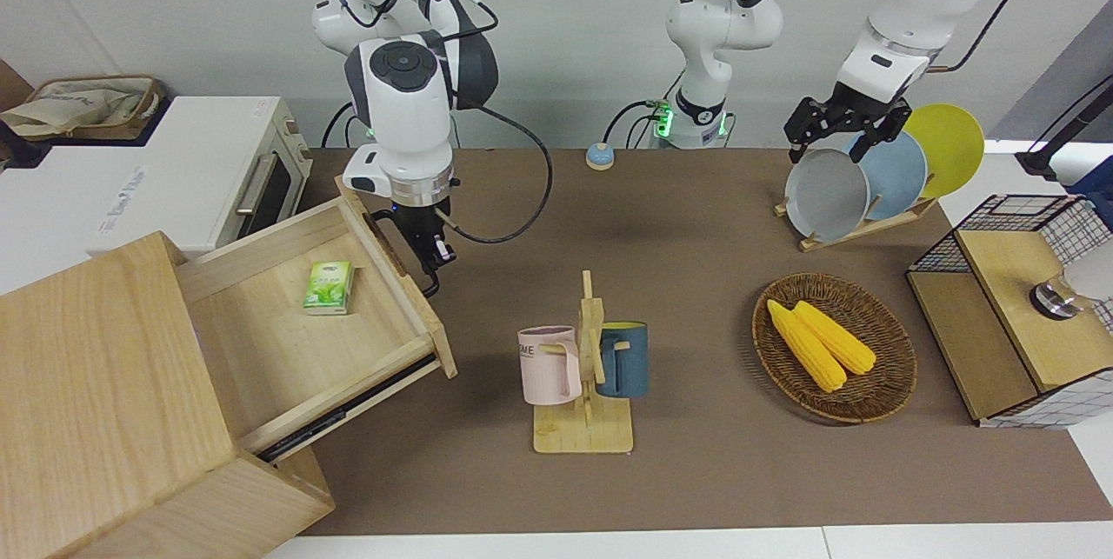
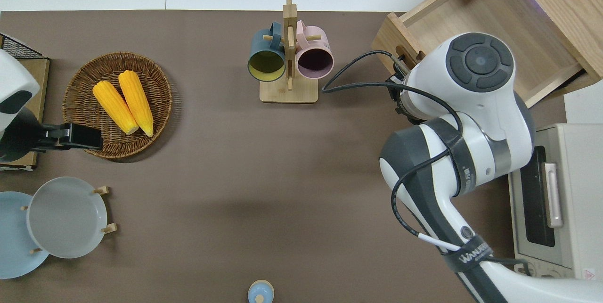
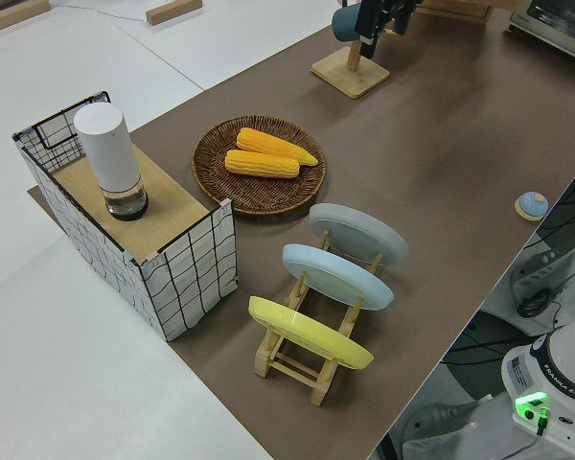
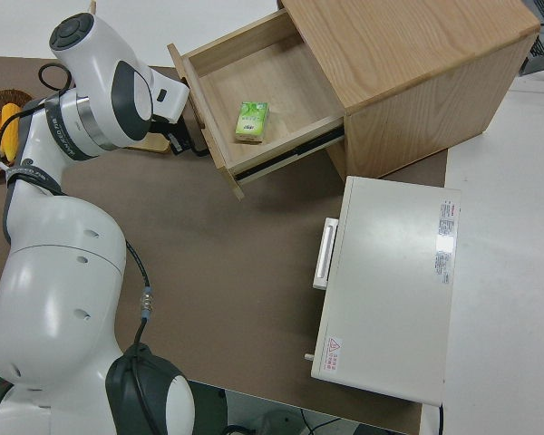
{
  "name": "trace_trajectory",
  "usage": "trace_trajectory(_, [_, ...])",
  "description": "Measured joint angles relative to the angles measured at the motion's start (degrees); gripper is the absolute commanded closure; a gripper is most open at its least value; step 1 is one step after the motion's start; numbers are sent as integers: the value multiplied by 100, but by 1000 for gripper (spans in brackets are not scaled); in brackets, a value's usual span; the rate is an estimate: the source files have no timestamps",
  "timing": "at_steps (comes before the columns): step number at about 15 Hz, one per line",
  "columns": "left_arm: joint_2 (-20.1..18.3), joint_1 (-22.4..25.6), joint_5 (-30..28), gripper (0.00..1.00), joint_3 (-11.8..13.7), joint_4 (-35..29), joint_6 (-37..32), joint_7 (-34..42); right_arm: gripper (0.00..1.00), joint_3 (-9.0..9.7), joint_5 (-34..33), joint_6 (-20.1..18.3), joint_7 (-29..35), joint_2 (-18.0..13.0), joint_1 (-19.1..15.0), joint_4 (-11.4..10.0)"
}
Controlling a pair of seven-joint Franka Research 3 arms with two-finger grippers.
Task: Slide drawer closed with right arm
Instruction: 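Push the open drawer with the right arm into the cabinet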
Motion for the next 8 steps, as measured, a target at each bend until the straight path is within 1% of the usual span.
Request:
trace_trajectory(3, [0, 0, 0, 5, 0, 0, 0, 0, 1000, -2, -50, 0, -7, 136, -154, 191])
trace_trajectory(5, [0, 0, 0, 2, 0, 0, 0, 0, 1000, -4, -102, 0, -159, 233, -301, 320])
trace_trajectory(8, [0, 0, 0, 2, 0, 0, 0, 0, 1000, -8, -116, 0, -474, 307, -489, 385])
